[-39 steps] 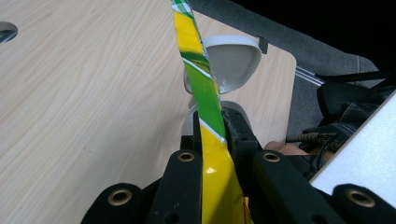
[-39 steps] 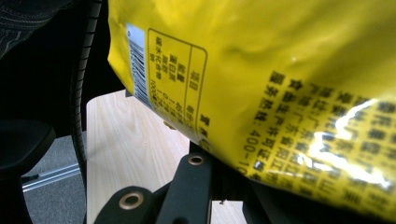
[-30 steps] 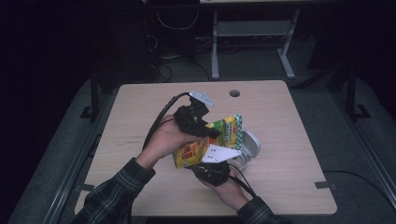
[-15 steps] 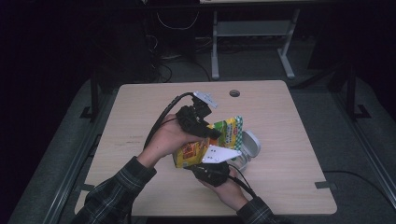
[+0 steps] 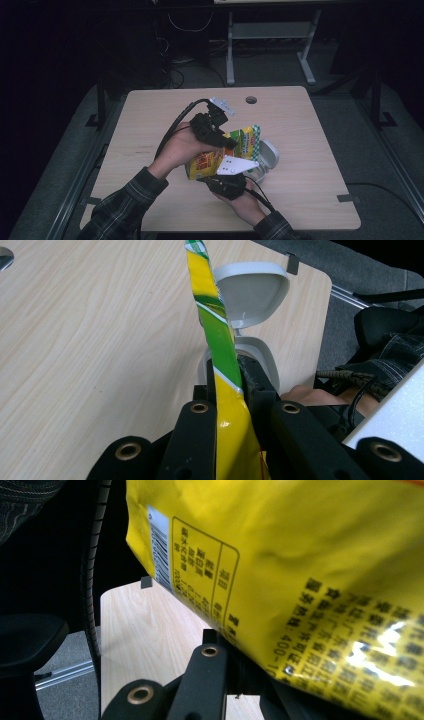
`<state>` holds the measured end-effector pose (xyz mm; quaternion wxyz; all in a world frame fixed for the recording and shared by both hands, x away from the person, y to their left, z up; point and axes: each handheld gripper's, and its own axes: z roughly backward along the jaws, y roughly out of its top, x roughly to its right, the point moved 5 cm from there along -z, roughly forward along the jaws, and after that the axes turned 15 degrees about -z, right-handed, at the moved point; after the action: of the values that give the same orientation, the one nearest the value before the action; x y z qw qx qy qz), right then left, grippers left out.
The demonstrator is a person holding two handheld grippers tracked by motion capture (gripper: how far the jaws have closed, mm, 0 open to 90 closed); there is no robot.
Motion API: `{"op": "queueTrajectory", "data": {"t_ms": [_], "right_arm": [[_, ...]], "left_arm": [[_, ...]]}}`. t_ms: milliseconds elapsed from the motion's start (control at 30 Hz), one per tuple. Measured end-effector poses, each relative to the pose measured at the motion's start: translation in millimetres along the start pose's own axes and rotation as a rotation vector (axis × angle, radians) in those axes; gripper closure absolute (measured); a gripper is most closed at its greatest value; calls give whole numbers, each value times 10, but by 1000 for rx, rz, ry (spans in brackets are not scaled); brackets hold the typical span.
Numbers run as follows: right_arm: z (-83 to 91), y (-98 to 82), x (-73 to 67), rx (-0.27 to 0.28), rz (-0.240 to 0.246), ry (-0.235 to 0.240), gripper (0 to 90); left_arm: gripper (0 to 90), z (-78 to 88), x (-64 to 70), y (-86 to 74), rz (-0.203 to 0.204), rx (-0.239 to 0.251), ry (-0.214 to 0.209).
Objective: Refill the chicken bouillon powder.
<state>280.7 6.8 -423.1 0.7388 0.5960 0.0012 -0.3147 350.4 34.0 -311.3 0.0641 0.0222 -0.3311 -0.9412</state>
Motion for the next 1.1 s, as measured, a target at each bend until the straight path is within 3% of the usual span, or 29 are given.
{"op": "queueTrajectory", "data": {"t_ms": [1100], "right_arm": [[25, 13, -1, 21, -15, 21, 900]], "left_arm": [[848, -57, 20, 86, 4, -47, 6]]}}
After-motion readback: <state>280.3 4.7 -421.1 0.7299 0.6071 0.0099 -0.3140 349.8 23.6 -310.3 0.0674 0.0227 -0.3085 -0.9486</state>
